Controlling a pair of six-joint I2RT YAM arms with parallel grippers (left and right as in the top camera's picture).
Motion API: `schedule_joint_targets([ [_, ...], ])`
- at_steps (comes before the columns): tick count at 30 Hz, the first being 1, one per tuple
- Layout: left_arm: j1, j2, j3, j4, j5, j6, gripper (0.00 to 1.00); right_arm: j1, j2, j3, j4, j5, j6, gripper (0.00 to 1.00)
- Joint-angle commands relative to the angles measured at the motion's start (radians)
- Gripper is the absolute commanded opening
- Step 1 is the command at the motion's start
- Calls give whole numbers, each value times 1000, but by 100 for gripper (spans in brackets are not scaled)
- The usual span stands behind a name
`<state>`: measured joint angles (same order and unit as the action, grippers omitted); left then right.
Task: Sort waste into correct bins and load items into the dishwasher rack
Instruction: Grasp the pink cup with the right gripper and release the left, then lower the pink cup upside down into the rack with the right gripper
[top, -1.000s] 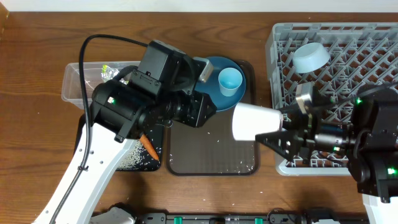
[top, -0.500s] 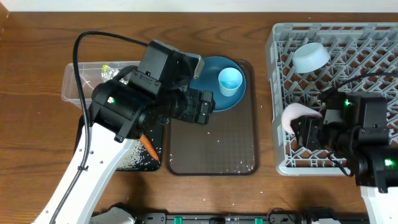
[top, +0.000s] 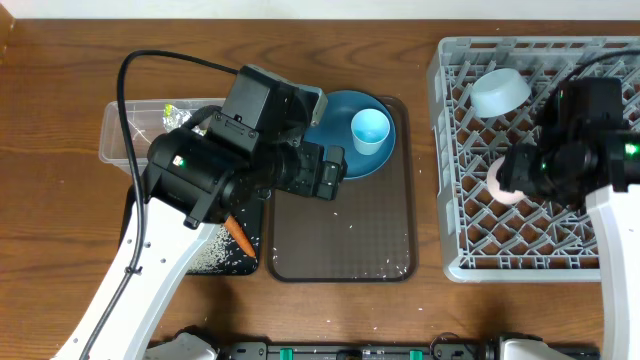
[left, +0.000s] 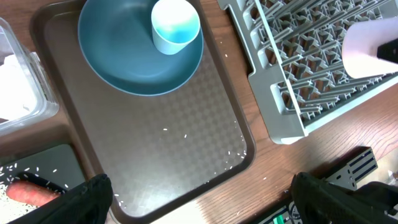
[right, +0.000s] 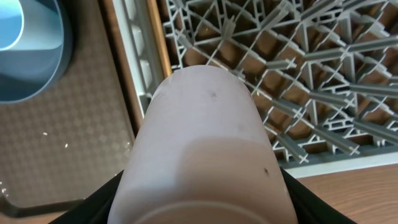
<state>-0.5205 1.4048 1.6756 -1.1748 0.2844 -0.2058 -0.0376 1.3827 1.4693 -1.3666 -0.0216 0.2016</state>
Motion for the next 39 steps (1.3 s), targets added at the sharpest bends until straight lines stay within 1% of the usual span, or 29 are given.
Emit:
schedule_joint_targets([
  [1, 3, 0, -4, -2, -9, 9, 94, -15, 35, 20, -11, 33, 4, 26],
  [6, 3, 0, -4, -3, -9, 9, 94, -4, 80, 11, -14, 35, 10, 25],
  [12, 3, 0, -4, -3, -9, 9, 94, -13, 119, 6, -2, 132, 11, 22],
  [23, 3, 0, -4, -3, -9, 9, 95, -29, 201, 5, 58, 117, 11, 20],
  [39, 3, 0, -4, -3, -9, 9, 95, -37, 311, 4, 67, 122, 11, 17],
])
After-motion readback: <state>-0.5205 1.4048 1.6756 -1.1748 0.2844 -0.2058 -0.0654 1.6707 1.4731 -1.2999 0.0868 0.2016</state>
